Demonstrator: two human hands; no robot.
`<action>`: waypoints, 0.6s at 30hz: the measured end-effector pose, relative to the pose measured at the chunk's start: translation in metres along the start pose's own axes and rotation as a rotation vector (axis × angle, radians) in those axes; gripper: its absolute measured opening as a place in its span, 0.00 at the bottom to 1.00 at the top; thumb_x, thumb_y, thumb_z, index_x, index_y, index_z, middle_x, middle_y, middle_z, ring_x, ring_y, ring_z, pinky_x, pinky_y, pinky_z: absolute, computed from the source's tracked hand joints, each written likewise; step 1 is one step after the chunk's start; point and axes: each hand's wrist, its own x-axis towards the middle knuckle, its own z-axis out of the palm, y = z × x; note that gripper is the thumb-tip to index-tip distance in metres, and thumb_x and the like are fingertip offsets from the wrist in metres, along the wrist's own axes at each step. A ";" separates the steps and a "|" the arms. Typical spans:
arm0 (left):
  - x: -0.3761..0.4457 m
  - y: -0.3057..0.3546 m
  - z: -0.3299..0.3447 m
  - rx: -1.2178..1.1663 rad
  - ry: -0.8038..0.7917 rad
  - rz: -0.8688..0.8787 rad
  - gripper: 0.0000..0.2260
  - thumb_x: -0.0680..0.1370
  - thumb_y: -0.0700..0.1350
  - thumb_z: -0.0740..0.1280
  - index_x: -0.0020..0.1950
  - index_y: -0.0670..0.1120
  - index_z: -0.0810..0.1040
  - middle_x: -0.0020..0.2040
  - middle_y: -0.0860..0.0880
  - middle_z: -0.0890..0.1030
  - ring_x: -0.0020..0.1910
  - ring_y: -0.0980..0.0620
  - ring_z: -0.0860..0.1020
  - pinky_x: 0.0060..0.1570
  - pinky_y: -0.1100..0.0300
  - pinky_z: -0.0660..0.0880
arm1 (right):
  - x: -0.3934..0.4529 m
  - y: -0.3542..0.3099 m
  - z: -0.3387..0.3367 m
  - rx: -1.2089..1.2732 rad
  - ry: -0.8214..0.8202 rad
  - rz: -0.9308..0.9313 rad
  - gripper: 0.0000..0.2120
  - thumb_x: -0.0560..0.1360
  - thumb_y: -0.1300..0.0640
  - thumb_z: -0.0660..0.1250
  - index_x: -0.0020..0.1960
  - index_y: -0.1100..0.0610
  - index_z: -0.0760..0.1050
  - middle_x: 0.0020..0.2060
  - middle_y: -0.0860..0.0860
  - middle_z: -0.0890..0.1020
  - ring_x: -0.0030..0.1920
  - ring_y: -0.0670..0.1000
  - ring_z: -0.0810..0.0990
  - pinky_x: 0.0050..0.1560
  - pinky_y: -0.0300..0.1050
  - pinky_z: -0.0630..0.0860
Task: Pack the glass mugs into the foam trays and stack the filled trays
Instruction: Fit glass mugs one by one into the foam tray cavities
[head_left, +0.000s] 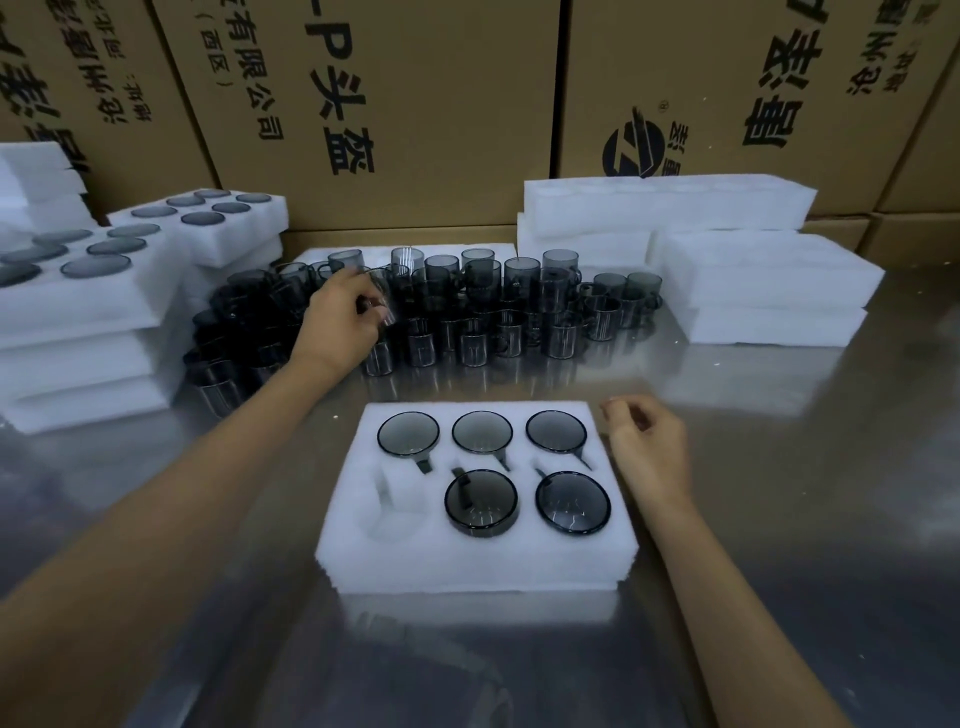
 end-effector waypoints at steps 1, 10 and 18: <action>-0.011 0.004 -0.007 -0.035 0.019 0.023 0.03 0.77 0.38 0.70 0.49 0.40 0.80 0.66 0.44 0.76 0.66 0.44 0.73 0.64 0.56 0.70 | -0.002 -0.003 -0.001 0.008 -0.007 -0.003 0.08 0.78 0.61 0.64 0.41 0.55 0.78 0.35 0.49 0.81 0.34 0.43 0.75 0.30 0.25 0.68; -0.114 0.066 -0.054 -0.498 -0.149 0.155 0.15 0.71 0.44 0.78 0.54 0.55 0.79 0.59 0.59 0.78 0.56 0.56 0.80 0.56 0.62 0.78 | -0.062 -0.070 0.003 0.137 -0.269 -0.365 0.10 0.76 0.61 0.70 0.55 0.50 0.80 0.49 0.43 0.83 0.47 0.38 0.79 0.47 0.27 0.73; -0.133 0.062 -0.095 -0.523 -0.557 0.047 0.30 0.65 0.43 0.81 0.63 0.58 0.76 0.58 0.57 0.81 0.56 0.56 0.81 0.55 0.49 0.78 | -0.096 -0.081 0.017 -0.029 -0.731 -0.374 0.21 0.75 0.51 0.73 0.67 0.42 0.74 0.58 0.45 0.80 0.49 0.50 0.80 0.53 0.44 0.77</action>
